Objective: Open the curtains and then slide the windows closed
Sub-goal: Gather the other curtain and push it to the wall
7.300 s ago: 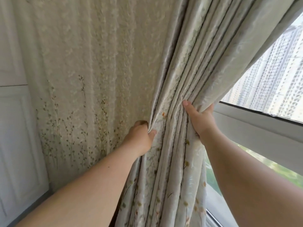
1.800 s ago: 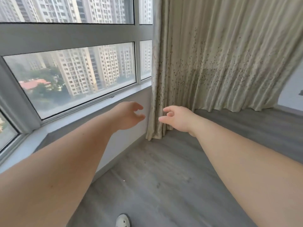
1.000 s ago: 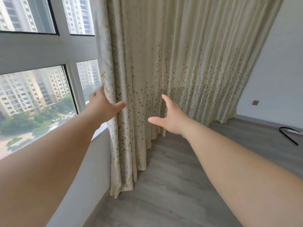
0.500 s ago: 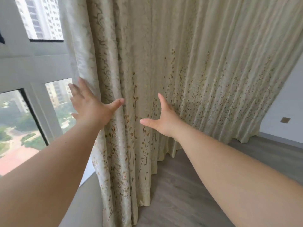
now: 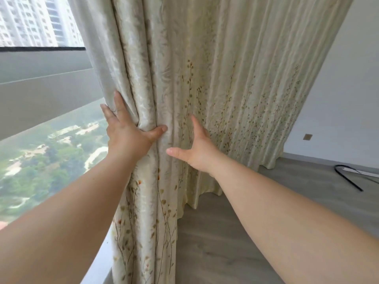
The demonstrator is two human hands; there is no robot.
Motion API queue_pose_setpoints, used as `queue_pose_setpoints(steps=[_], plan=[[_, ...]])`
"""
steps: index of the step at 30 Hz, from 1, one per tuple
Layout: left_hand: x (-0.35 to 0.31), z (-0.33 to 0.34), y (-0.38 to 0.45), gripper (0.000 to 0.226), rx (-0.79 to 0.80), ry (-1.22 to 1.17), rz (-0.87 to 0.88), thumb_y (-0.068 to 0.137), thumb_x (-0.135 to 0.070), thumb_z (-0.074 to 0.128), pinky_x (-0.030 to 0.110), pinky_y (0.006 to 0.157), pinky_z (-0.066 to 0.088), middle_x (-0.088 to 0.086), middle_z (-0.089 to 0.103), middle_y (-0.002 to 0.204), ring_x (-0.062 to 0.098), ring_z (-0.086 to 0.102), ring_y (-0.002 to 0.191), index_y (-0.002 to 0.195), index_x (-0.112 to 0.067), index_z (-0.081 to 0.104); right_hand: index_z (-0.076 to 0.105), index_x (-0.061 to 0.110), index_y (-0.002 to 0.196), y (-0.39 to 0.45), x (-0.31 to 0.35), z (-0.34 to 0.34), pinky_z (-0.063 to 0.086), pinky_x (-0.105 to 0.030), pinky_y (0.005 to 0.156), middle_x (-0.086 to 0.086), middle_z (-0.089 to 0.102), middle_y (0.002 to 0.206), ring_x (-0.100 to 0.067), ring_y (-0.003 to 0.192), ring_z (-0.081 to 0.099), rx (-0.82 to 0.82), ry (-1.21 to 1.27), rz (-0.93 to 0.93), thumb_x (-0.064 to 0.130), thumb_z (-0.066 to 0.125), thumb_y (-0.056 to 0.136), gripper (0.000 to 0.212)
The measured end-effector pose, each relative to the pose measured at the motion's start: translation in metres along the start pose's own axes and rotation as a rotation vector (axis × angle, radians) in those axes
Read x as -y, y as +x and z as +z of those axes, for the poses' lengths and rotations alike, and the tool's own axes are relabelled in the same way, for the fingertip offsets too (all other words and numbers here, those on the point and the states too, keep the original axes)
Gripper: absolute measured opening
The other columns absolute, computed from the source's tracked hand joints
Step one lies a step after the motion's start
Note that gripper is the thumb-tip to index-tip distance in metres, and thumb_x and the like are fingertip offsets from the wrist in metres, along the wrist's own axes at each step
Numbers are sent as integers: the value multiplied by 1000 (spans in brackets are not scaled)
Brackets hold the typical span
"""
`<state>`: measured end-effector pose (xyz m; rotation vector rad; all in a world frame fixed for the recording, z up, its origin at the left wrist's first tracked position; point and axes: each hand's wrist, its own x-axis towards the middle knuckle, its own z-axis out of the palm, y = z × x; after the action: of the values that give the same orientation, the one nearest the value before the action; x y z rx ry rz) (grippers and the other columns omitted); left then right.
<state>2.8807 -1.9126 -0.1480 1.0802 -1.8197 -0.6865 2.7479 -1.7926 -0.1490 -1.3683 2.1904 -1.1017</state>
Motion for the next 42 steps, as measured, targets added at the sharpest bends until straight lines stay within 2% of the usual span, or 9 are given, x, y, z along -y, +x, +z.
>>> queue_pose_setpoints(steps=[8, 11, 15, 18, 20, 23, 31, 36, 42], plan=[[-24, 102, 112, 120, -49, -85, -11, 49, -67, 71, 44, 100, 25, 9, -8, 153, 30, 19, 136, 129, -54, -19, -9, 51, 139, 114, -58, -50, 25, -47, 106, 5, -4, 157, -24, 140, 16, -38, 13, -62, 63, 72, 63, 111], [-46, 153, 155, 101, -103, -90, 30, 68, -49, 64, 40, 82, 41, 15, 23, 142, 32, 49, 104, 132, -52, -14, -9, 50, 140, 176, -89, -85, 24, -46, 106, 4, -3, 158, -24, 140, 17, -36, 39, -85, 62, 72, 64, 111], [-70, 205, 200, 85, -192, 16, 55, 78, -34, 52, 42, 68, 43, 18, 40, 121, 29, 45, 76, 137, -44, -9, -10, 47, 141, 245, -117, -126, 26, -47, 106, 3, -2, 158, -25, 140, 17, -32, 13, -109, 62, 71, 65, 112], [-71, 238, 237, 80, -235, 108, 0, 81, -35, 48, 48, 83, 41, 20, 34, 131, 38, 45, 101, 141, -34, -5, -9, 47, 141, 299, -135, -150, 26, -47, 105, 4, -2, 158, -23, 140, 17, -39, 58, -112, 64, 71, 64, 113], [-65, 254, 264, 72, -243, 246, -45, 83, -33, 43, 52, 99, 29, 20, 28, 141, 41, 31, 122, 143, -20, 4, -10, 47, 141, 329, -146, -157, 27, -47, 105, 5, -2, 157, -24, 140, 17, -34, 65, -115, 64, 71, 64, 113], [-62, 278, 305, 61, -226, 356, -55, 85, -27, 39, 50, 106, 21, 17, 29, 144, 39, 22, 130, 140, -10, 18, -10, 48, 141, 371, -160, -162, 29, -47, 103, 7, -2, 156, -23, 140, 17, -38, 61, -126, 63, 72, 63, 114], [-88, 425, 406, 61, 10, 116, 202, 82, -15, 37, 51, 96, 35, 12, 27, 140, 41, 41, 115, 138, -21, 14, -14, 47, 140, 503, -211, -201, 20, -46, 108, 10, -13, 155, -18, 143, 2, -209, 99, -74, 63, 75, 59, 121], [-105, 532, 454, 67, 251, 214, 256, 84, -19, 40, 59, 103, 20, 9, 16, 147, 41, 33, 121, 142, -19, 6, -9, 39, 144, 570, -240, -248, 18, -28, 100, 10, -1, 156, -15, 140, 14, -357, 118, -44, 60, 78, 55, 126], [-137, 648, 468, 60, 484, 133, 326, 88, -22, 39, 58, 103, 22, 10, 18, 148, 34, 29, 128, 141, -18, 12, -6, 37, 144, 597, -289, -307, 22, -46, 112, 4, 3, 156, -16, 141, 13, -639, -95, -22, 61, 76, 57, 122]])
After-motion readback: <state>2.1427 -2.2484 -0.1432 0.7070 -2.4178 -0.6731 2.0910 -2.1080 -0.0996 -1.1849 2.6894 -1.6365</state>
